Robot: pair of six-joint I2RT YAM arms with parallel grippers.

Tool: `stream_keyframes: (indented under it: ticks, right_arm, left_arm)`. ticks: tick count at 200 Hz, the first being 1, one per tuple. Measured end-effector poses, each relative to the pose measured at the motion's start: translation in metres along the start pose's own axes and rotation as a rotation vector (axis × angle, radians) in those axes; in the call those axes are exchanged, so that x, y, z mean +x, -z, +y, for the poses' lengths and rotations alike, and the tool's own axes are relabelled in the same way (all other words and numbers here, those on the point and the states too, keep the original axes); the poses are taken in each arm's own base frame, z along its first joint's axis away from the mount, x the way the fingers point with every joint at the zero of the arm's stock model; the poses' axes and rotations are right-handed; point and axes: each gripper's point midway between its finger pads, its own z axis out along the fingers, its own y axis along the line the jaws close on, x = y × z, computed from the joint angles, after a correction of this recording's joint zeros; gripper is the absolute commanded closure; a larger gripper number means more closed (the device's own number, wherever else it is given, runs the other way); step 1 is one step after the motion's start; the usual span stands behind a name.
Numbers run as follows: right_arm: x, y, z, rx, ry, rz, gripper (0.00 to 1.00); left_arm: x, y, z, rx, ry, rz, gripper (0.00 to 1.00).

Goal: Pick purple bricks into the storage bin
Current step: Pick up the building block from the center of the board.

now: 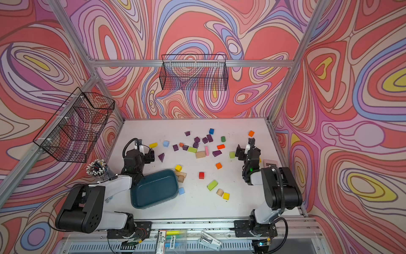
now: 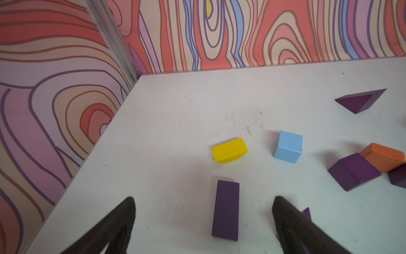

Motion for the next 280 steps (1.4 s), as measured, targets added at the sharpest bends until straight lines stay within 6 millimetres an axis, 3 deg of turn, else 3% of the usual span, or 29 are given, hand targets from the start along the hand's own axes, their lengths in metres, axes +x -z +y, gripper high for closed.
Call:
stream_keyframes:
  ticks: [45,64,87,112,132,175,206,245,261,280]
  right_arm:
    - [-0.025,-0.007,-0.011,0.088,-0.021,0.014,0.07]
    - [-0.041,-0.006,-0.015,0.115,-0.045,0.005,0.03]
    - [-0.069,-0.006,-0.016,0.132,-0.101,-0.006,0.03]
    - [-0.106,-0.002,-0.007,0.123,-0.164,-0.040,0.03]
    - [-0.122,0.007,0.021,0.084,-0.195,-0.070,0.02]
    - [-0.126,0.011,0.100,-0.020,-0.282,-0.030,0.03]
    - [-0.130,0.001,0.151,-0.053,-0.311,0.005,0.03]
    - [-0.096,-0.004,0.207,-0.134,-0.243,0.114,0.04]
    - [-0.081,-0.002,0.219,-0.174,-0.207,0.165,0.05]
    - [-0.078,0.001,0.227,-0.223,-0.184,0.186,0.05]
  left_arm:
    - [-0.031,0.018,0.003,-0.028,0.016,-0.058,0.00]
    - [-0.055,0.022,0.001,-0.022,0.050,-0.084,0.00]
    - [-0.078,0.028,-0.005,0.002,0.090,-0.108,0.00]
    - [-0.081,0.030,-0.019,0.038,0.091,-0.067,0.00]
    - [-0.081,0.031,-0.026,0.053,0.101,-0.002,0.01]
    - [-0.093,0.021,-0.032,0.046,0.117,0.162,0.06]
    - [-0.077,0.024,-0.033,0.042,0.088,0.312,0.07]
    - [-0.051,0.032,-0.036,0.052,0.048,0.490,0.06]
    - [-0.042,0.035,-0.038,0.059,0.032,0.547,0.06]
    - [-0.030,0.037,-0.039,0.066,0.016,0.610,0.08]
